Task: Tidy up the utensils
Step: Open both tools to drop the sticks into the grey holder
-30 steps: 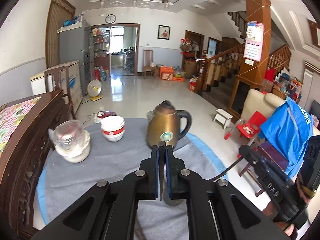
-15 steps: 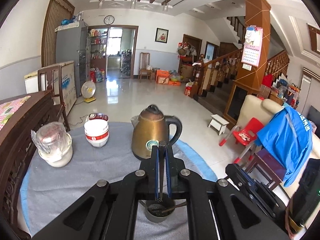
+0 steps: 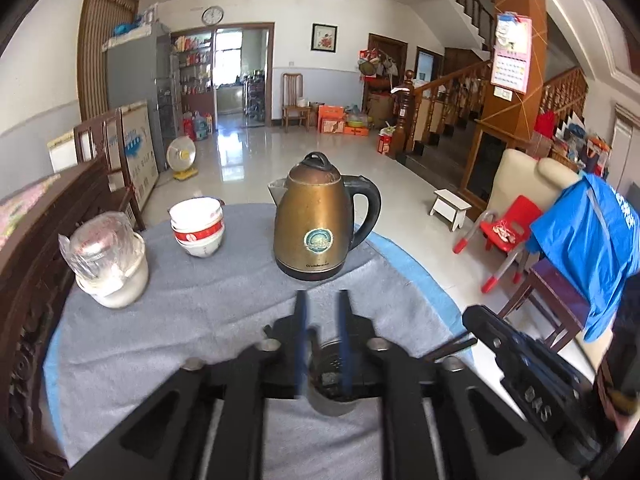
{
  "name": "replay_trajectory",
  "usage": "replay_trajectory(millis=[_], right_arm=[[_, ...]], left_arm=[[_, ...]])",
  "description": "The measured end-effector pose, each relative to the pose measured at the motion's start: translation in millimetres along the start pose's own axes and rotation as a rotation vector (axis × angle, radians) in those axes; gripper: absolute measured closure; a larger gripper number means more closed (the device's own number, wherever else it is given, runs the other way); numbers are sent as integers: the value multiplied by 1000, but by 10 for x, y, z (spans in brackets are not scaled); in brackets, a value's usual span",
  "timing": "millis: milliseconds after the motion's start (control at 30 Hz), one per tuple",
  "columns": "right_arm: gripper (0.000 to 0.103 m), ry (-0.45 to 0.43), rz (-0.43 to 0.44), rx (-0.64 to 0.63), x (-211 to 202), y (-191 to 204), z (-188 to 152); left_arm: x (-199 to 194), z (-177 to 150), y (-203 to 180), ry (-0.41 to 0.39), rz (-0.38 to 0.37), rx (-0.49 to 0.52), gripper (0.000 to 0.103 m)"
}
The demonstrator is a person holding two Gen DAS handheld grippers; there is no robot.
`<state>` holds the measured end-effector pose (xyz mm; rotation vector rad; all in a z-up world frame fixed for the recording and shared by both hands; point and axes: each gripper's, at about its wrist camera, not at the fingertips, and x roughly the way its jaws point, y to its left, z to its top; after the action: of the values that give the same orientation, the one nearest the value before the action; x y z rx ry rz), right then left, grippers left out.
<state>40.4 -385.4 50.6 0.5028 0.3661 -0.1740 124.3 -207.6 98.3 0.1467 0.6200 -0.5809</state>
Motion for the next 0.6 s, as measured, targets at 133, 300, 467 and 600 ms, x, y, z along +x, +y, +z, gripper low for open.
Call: replay_trajectory(millis=[133,300,467,600], right_arm=[[93,25,28,45,-54,-60,-34],[73,6,44,101,-259,-128,-107],[31,-66,33,112,-566,-101,-278],[33,-58,25,98,-734,-62,-474]], left_arm=[[-303,-107,41,-57,43,27,47],[-617,-378,146,-55,136,55,31],[-767,-754,274,-17,217,51,24],[-863,-1096,309,17,283,64,22]])
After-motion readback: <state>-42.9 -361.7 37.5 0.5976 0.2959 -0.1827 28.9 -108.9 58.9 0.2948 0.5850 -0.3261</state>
